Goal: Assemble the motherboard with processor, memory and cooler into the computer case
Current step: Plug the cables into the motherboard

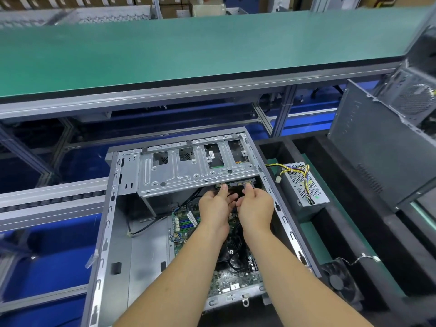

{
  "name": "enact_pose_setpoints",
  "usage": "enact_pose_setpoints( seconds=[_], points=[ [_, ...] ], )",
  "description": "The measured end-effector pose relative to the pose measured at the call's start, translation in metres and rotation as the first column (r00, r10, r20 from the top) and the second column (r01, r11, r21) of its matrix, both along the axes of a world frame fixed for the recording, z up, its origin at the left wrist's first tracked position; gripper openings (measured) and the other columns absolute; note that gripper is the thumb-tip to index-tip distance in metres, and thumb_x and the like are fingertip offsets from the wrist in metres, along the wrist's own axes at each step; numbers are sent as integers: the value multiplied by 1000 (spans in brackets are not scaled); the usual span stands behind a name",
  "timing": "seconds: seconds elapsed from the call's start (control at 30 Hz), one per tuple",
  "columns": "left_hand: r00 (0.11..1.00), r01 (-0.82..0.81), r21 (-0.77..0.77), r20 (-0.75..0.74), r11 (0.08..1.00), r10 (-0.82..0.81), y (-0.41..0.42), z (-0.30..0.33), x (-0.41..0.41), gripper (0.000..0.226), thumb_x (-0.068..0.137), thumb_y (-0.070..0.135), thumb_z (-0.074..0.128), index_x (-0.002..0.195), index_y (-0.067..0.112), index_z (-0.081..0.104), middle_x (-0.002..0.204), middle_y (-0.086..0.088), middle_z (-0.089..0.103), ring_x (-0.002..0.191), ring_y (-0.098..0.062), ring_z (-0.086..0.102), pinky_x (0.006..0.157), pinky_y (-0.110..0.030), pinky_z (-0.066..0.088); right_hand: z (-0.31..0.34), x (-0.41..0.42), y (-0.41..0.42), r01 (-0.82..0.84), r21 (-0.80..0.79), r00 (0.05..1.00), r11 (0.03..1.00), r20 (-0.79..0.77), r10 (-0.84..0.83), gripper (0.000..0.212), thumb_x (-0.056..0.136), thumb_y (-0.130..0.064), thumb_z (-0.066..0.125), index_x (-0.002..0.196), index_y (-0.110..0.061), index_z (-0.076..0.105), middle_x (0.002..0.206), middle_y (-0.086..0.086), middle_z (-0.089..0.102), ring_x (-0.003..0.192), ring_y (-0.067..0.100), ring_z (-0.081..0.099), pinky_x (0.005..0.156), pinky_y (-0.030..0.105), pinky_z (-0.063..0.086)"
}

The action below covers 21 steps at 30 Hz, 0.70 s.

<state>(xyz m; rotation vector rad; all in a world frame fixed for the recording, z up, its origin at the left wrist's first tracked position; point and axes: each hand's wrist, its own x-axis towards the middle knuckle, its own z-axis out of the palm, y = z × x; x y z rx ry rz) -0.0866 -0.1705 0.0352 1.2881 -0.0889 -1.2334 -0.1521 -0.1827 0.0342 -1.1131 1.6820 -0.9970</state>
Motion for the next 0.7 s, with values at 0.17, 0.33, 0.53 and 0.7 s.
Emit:
enact_pose_setpoints(
  seconds=[0.17, 0.33, 0.53, 0.7],
  points=[
    [1000, 1, 11, 8, 1000, -1, -1, 1, 1, 28, 101, 8, 55, 125, 9, 40, 102, -15, 61, 82, -20, 67, 69, -30, 60, -2, 5, -5, 41, -5, 997, 999, -63, -42, 43, 108, -30, 43, 82, -3, 64, 70, -3, 58, 66, 12, 56, 54, 24, 38],
    [1000, -15, 38, 11, 999, 15, -2, 0, 0, 49, 101, 9, 54, 143, -6, 32, 90, -10, 65, 75, -16, 67, 66, -29, 58, -1, 9, -11, 72, 8, 994, 997, -86, -71, 35, 108, -29, 44, 82, -12, 59, 69, -1, 58, 64, 11, 52, 54, 25, 36],
    [1000, -21, 42, -5, 999, 21, -4, 3, -2, 30, 102, 9, 53, 130, 8, 44, 96, -15, 71, 86, -24, 71, 72, -38, 57, 0, 19, -15, 132, 45, 991, 990, -32, -130, 45, 107, -31, 44, 86, 1, 68, 80, 13, 70, 76, 26, 65, 66, 32, 48],
    [997, -69, 22, -20, 997, 70, -7, 9, -2, 26, 103, 8, 52, 81, 18, 40, 99, -17, 69, 82, -24, 69, 79, -40, 58, 6, 12, -20, -5, 39, 999, 999, -44, 7, 40, 107, -33, 42, 87, -6, 64, 86, 16, 71, 84, 31, 67, 77, 40, 54]
  ],
)
